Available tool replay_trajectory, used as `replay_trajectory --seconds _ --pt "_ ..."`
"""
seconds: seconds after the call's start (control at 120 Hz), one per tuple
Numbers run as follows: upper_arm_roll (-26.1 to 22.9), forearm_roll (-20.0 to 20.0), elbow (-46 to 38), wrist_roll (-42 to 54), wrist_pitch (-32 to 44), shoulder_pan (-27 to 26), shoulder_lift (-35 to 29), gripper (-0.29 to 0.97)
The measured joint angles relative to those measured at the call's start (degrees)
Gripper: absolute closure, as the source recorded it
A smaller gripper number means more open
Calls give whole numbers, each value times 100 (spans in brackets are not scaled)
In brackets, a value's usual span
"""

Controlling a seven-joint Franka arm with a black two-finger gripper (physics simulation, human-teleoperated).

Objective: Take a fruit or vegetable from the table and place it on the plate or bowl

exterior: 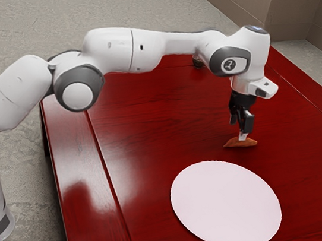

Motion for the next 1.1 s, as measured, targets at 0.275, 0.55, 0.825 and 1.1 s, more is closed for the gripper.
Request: replay_trajectory --seconds 0.275,0.55,0.825,1.1 --pt "0 -17 -236 17 101 0 49 0" --pt "-2 -8 -254 33 225 -9 104 0" --pt "-5 -9 -254 45 293 -9 168 3" --pt "-6 -13 -255 51 320 -9 222 10"
